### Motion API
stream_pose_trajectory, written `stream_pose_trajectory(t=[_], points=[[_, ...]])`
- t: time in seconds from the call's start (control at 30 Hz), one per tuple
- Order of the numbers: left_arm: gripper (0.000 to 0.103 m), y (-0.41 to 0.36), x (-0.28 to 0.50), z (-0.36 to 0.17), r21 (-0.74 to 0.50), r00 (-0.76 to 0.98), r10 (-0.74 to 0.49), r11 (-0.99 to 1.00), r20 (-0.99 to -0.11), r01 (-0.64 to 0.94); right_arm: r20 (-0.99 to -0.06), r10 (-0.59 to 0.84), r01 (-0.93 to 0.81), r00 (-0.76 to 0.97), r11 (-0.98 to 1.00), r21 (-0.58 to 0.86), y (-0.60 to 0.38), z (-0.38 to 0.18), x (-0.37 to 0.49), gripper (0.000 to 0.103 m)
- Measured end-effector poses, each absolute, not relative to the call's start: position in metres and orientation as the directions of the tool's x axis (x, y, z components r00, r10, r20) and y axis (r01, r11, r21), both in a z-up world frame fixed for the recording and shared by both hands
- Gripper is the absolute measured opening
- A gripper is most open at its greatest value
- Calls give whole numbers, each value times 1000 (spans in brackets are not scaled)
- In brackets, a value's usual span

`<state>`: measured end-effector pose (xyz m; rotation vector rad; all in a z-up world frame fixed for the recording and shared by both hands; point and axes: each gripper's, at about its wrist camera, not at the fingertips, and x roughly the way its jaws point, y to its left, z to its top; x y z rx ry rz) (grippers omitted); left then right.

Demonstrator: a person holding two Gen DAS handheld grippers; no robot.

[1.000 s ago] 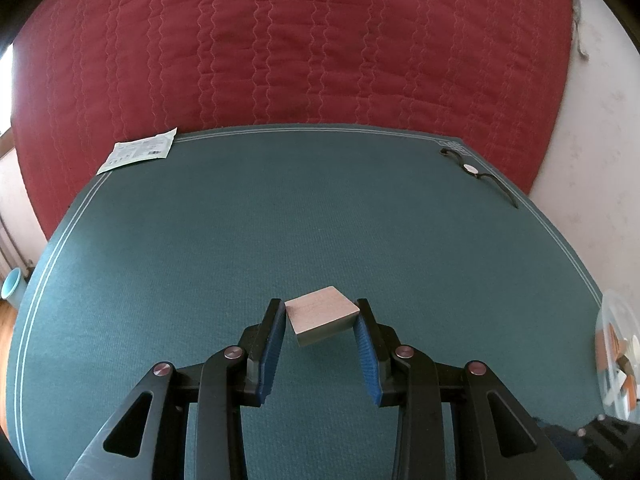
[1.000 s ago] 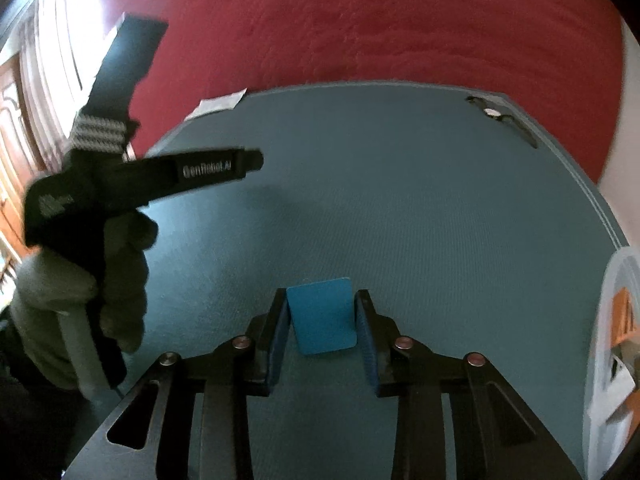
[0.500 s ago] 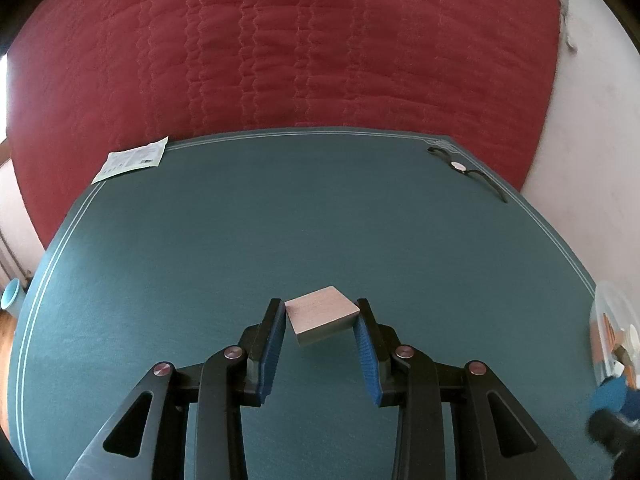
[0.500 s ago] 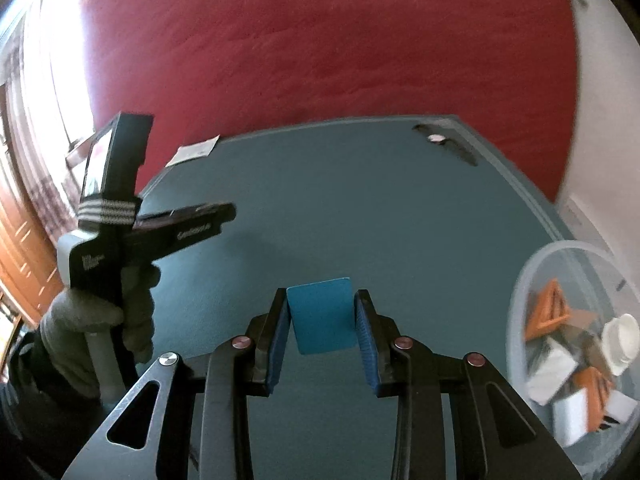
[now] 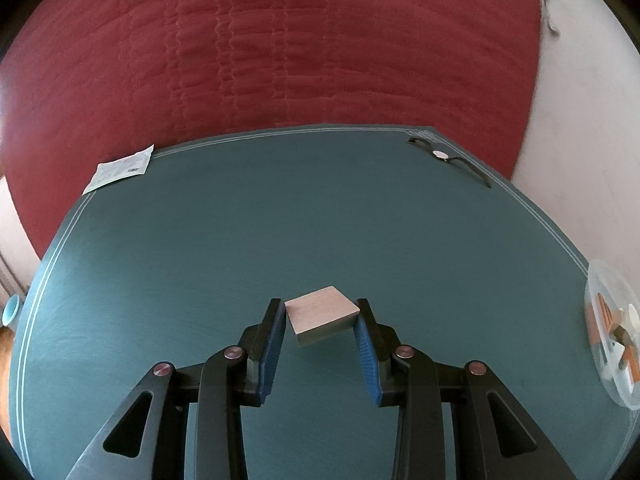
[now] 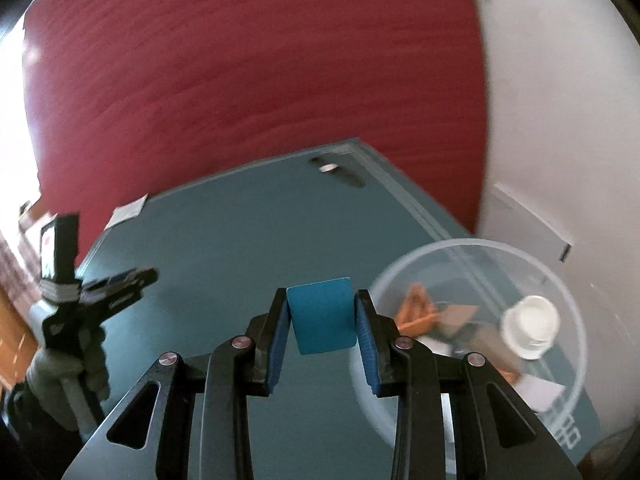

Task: Organize rigid objects
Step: 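Carry the blue cube with the right tool over the clear bowl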

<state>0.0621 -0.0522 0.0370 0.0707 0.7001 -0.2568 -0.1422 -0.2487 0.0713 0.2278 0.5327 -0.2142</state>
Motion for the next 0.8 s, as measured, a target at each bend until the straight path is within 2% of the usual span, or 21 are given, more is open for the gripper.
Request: stream_pose_trajectory(t=[0.43,0.8], points=[[37,-70,42,41,-37,721,-273,945,-637,325,-508,-287,447,812,866,225,-318,77,-171,33],[37,-76,34,38,-39,708,-285,938,-646,343,-529,-304,510,792,806,299,-350,65,-174,34]])
